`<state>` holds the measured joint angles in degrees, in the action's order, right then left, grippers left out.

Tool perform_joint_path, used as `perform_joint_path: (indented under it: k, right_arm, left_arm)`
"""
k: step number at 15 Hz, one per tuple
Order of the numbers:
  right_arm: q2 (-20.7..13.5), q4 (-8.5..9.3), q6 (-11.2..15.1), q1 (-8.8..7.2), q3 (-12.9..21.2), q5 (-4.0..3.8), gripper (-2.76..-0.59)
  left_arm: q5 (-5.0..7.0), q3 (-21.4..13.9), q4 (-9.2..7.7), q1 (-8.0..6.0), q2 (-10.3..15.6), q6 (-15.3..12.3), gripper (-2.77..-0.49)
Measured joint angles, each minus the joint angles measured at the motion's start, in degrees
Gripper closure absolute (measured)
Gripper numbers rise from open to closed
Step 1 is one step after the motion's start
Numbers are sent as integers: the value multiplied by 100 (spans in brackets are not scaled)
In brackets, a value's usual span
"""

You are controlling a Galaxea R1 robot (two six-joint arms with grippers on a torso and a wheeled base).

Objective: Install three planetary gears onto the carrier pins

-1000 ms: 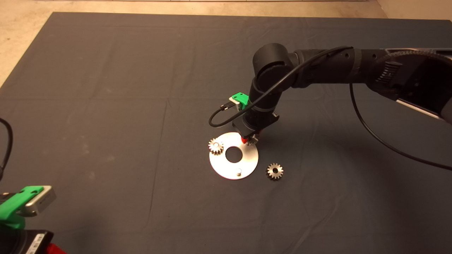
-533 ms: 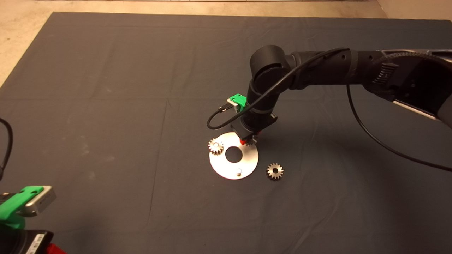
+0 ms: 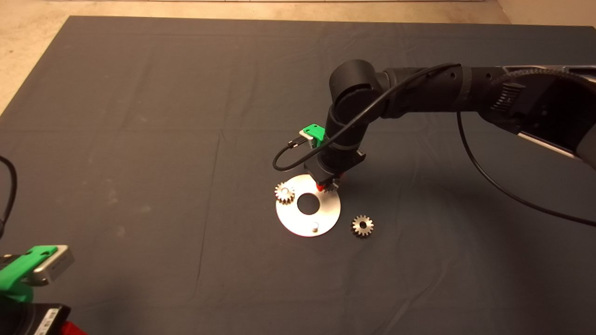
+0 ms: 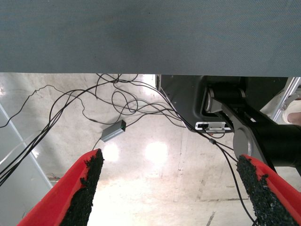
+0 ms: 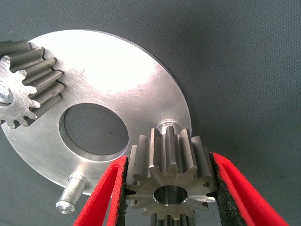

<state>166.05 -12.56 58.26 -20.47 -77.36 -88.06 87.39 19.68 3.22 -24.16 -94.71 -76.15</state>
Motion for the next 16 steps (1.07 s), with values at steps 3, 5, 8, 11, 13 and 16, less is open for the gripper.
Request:
perform_joint_path:
  k: [3, 5, 8, 11, 13, 16]
  right_arm:
    - [0, -8, -22, 0, -80, 28, -106]
    - [2, -9, -44, 2, -128, 46, -106]
    - [2, -54, -79, 66, -196, 78, -105]
    - [22, -70, -122, 63, -201, 63, -106]
    - [29, -78, -145, 63, -201, 59, -106]
    - [29, -87, -149, 63, -199, 59, -106]
  left_arm:
    - [0, 0, -5, 0, 0, 2, -202]
    - [0, 0, -10, 0, 0, 0, -202]
    - [0, 0, -20, 0, 0, 2, -202]
    - [0, 0, -20, 0, 0, 2, -202]
    - [0, 0, -21, 0, 0, 0, -202]
    - [0, 0, -22, 0, 0, 0, -202]
